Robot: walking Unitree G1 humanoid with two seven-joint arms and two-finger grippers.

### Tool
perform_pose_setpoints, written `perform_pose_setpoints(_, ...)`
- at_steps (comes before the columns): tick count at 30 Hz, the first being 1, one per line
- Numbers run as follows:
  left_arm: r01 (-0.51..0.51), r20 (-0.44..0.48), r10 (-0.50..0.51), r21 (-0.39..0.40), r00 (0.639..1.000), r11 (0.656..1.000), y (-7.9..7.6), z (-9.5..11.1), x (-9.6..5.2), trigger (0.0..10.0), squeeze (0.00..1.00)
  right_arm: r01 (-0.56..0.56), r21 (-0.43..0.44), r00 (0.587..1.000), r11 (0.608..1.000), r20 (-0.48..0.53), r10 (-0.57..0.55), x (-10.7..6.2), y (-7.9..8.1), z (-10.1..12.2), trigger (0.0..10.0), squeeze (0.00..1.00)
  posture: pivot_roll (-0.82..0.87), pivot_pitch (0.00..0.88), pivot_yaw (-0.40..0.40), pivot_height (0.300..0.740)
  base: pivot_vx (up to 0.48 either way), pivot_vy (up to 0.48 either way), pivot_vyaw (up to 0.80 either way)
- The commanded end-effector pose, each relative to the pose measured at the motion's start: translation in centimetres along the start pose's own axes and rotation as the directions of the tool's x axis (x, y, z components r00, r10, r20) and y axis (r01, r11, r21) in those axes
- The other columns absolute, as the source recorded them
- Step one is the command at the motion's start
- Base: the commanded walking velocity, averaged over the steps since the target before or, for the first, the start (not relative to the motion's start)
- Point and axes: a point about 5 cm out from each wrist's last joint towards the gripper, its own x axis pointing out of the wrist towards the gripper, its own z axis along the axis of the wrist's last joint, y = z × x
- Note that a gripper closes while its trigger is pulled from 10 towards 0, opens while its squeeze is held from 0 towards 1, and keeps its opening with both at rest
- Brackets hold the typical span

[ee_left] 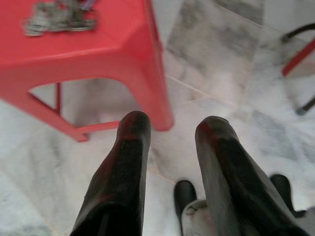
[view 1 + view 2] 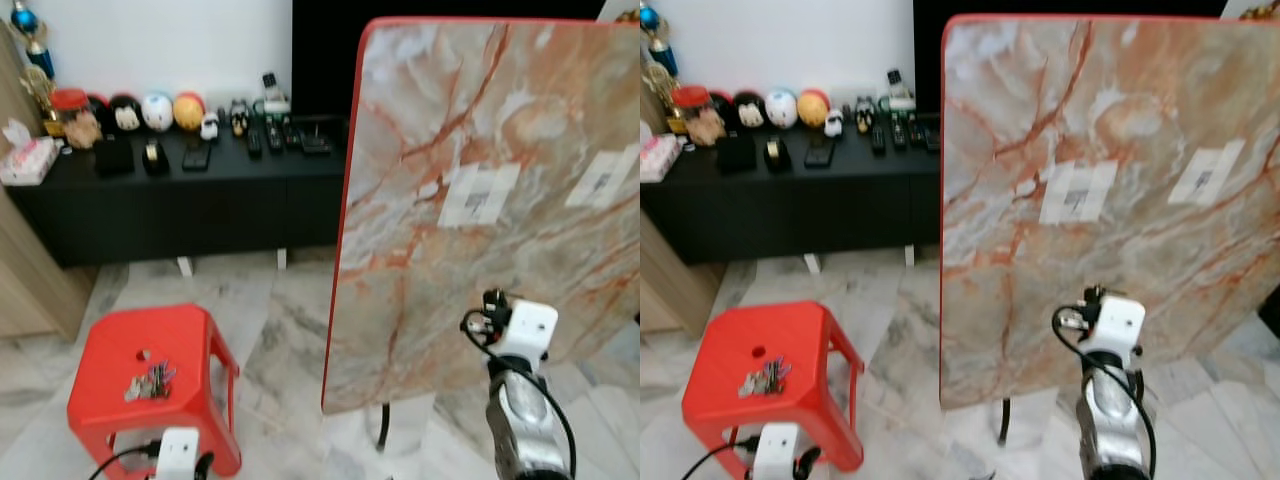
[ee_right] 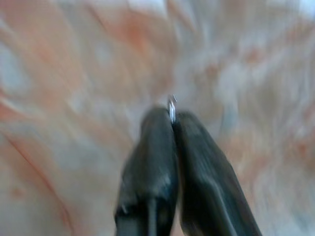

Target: Hang keys on a hook

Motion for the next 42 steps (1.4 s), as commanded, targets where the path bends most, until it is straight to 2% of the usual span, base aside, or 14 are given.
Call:
perform_pose_setpoints(1, 0.005, -0.03, -0.005, 0.002, 1.0, 1.0, 0.0, -0.7, -0.3, 10.0, 0.0, 0.041, -0.035, 0.998, 0.999, 0.056, -0.039, -0.2, -0.4, 0.9, 10.0, 0.0, -0.04, 0.0, -0.066, 0.74, 0.0, 0.0, 0.0)
perform_pose_setpoints(4, 0.005, -0.033, -0.005, 0.001, 0.999, 1.0, 0.0, -0.7, -0.2, 10.0, 0.0, 0.095, -0.068, 0.991, 0.993, 0.105, -0.087, -0.5, -1.0, 1.6, 10.0, 0.0, -0.04, 0.0, -0.065, 0.74, 0.0, 0.0, 0.0)
perform_pose_setpoints(5, 0.005, -0.034, -0.005, 0.002, 0.999, 1.0, 0.0, -0.7, -0.2, 10.0, 0.0, 0.109, -0.102, 0.987, 0.989, 0.132, -0.095, -0.6, -1.1, 2.0, 10.0, 0.0, -0.04, 0.0, -0.063, 0.74, 0.0, 0.0, 0.0)
perform_pose_setpoints(6, 0.007, -0.035, -0.007, 0.003, 0.999, 1.0, -0.1, -0.7, -0.2, 10.0, 0.0, 0.127, -0.187, 0.978, 0.974, 0.187, -0.092, -0.7, -1.3, 2.8, 10.0, 0.0, -0.04, 0.0, -0.061, 0.74, 0.0, 0.0, 0.0)
perform_pose_setpoints(7, 0.007, -0.035, -0.007, 0.003, 0.999, 1.0, -0.1, -0.7, -0.2, 10.0, 0.0, 0.127, -0.187, 0.978, 0.974, 0.187, -0.092, -0.7, -1.3, 2.8, 10.0, 0.0, -0.04, 0.0, -0.061, 0.74, 0.0, 0.0, 0.0)
perform_pose_setpoints(9, 0.01, -0.036, -0.01, 0.004, 0.999, 1.0, -0.2, -0.6, -0.2, 10.0, 0.0, 0.182, -0.303, 0.961, 0.935, 0.256, -0.104, -0.8, -1.6, 3.9, 10.0, 0.0, -0.05, 0.0, -0.061, 0.74, 0.0, 0.0, 0.0)
perform_pose_setpoints(10, 0.011, -0.037, -0.011, 0.003, 0.999, 1.0, -0.3, -0.6, -0.1, 10.0, 0.0, 0.204, -0.333, 0.955, 0.921, 0.276, -0.111, -0.8, -1.7, 4.2, 10.0, 0.0, -0.05, 0.0, -0.06, 0.74, 0.0, 0.0, 0.0)
perform_pose_setpoints(18, 0.011, -0.037, -0.011, -0.002, 0.999, 1.0, -0.4, -0.6, -0.1, 10.0, 0.0, 0.22, -0.459, 0.945, 0.861, 0.319, -0.072, 0.3, -0.9, 5.2, 10.0, 0.0, -0.05, 0.0, -0.063, 0.74, 0.0, 0.0, 0.0)
perform_pose_setpoints(27, 0.005, -0.041, -0.006, -0.004, 0.999, 1.0, -0.2, -0.7, -0.2, 10.0, 0.0, 0.292, -0.501, 0.939, 0.815, 0.311, -0.145, 1.8, -1.2, 5.6, 10.0, 0.0, -0.05, 0.0, -0.057, 0.74, 0.0, 0.0, 0.0)
perform_pose_setpoints(31, 0.003, -0.043, -0.003, -0.005, 0.999, 1.0, -0.2, -0.7, -0.2, 10.0, 0.0, 0.281, -0.557, 0.946, 0.782, 0.3, -0.127, 2.7, -0.9, 5.6, 10.0, 0.0, -0.05, 0.0, -0.056, 0.74, 0.0, 0.0, 0.0)
perform_pose_setpoints(42, 0.002, -0.049, -0.003, -0.007, 0.999, 1.0, -0.2, -0.7, -0.1, 10.0, 0.0, 0.223, -0.611, 0.949, 0.759, 0.315, -0.025, 3.7, 0.6, 6.3, 10.0, 0.0, -0.05, 0.0, -0.055, 0.74, 0.0, 0.0, 0.0)
